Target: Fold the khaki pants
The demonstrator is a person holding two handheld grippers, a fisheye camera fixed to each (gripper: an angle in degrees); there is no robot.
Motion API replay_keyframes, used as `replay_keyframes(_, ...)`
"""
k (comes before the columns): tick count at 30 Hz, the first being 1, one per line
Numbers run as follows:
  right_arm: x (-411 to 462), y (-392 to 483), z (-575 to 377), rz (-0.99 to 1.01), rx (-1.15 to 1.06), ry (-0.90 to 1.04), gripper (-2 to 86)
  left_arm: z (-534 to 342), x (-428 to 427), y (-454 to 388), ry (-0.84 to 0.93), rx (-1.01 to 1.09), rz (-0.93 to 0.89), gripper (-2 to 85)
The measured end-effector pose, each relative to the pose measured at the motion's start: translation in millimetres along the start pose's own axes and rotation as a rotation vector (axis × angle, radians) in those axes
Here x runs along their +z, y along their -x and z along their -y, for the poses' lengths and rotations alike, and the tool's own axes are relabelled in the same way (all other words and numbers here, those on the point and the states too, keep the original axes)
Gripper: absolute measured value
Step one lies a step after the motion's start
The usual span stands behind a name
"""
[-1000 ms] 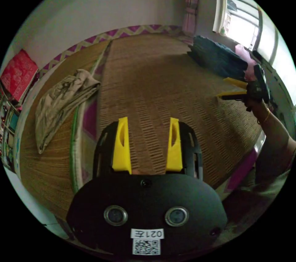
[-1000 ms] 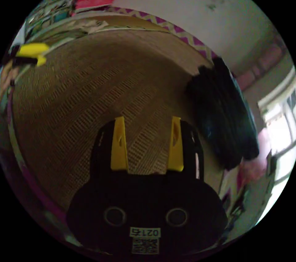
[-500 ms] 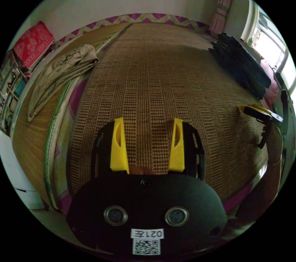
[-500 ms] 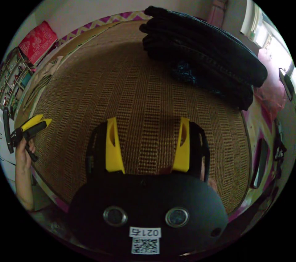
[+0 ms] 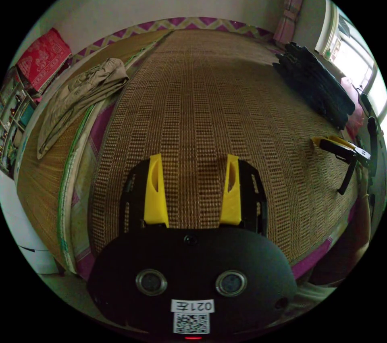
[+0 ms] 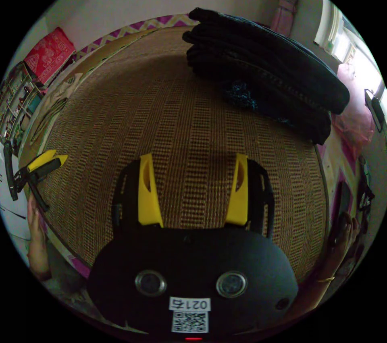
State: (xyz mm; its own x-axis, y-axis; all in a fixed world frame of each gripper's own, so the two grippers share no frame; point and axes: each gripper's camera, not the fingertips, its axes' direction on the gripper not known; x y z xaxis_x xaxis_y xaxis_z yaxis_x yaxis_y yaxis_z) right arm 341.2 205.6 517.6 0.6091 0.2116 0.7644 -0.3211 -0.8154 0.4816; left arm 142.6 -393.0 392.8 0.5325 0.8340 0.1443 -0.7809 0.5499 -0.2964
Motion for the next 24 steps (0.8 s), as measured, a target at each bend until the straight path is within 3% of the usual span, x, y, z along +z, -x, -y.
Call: replay_keyframes(24, -51, -11, 20, 0.000, 0.000, 0.000, 26.6, -14, 36, 13, 0.000, 0.000, 0.002, 20.9)
